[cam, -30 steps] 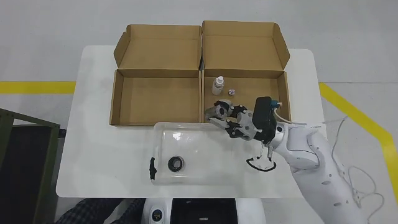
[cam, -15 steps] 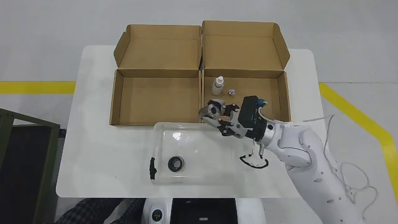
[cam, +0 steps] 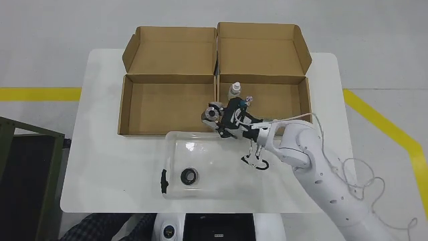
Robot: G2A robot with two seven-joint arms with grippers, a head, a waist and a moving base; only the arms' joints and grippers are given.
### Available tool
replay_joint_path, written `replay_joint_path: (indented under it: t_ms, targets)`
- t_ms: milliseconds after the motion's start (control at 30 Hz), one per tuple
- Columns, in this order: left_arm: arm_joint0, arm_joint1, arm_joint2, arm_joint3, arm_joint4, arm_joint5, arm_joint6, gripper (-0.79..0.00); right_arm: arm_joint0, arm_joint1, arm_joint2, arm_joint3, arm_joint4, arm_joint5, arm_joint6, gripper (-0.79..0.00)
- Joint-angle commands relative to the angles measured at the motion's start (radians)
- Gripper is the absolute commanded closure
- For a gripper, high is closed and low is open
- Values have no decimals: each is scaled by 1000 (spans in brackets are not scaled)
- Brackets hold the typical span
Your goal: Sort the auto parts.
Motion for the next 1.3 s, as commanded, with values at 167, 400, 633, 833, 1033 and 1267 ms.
replay_joint_path:
  t_ms: [167, 400, 633, 833, 1033, 1267]
  targets:
    - [0, 0, 0, 0, 0, 0, 0, -785, 92, -27, -87, 55, -45, 69, 61, 0]
    - [0, 0, 0, 0, 0, 0, 0, -785, 184, -59, -158, 122, -79, 135, 106, 0]
    - [0, 0, 0, 0, 0, 0, 0, -785, 269, -94, -216, 200, -101, 191, 134, 0]
    - [0, 0, 0, 0, 0, 0, 0, -785, 332, -126, -262, 274, -108, 228, 150, 0]
    - [0, 0, 0, 0, 0, 0, 0, -785, 382, -158, -301, 347, -103, 250, 160, 0]
    - [0, 0, 0, 0, 0, 0, 0, -785, 427, -195, -338, 446, -89, 264, 163, 0]
